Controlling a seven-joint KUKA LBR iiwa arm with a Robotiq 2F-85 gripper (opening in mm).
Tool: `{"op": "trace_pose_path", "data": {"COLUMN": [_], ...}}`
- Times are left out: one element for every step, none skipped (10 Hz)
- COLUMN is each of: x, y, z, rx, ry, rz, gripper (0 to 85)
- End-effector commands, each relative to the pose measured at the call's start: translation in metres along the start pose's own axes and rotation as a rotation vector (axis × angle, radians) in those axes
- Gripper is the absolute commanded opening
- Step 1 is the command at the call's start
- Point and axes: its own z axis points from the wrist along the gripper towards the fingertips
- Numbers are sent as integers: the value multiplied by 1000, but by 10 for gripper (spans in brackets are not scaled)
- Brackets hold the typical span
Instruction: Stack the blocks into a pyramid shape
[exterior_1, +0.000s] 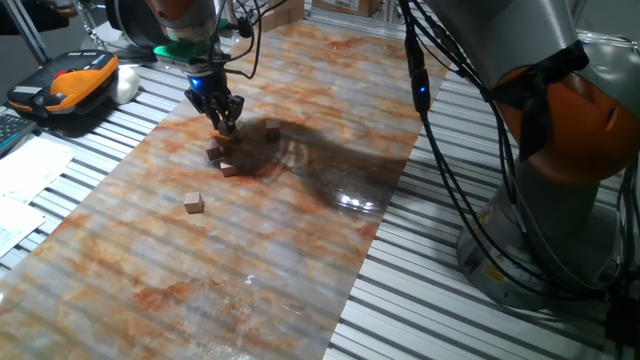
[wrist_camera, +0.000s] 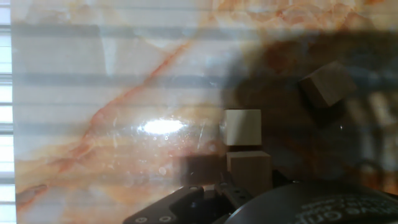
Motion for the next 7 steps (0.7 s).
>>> {"op": "trace_pose_path", "data": {"x": [0, 0, 0, 0, 0, -1, -1], "y": [0, 0, 0, 1, 1, 1, 1], "z": [0, 0, 1, 2, 3, 5, 5], "rx": [0, 0, -1, -3, -4, -4, -4], "ry": [0, 0, 2, 3, 5, 5, 5], "rz": [0, 2, 2, 2, 1, 1, 0], "gripper": [0, 0, 0, 0, 0, 0, 0]}}
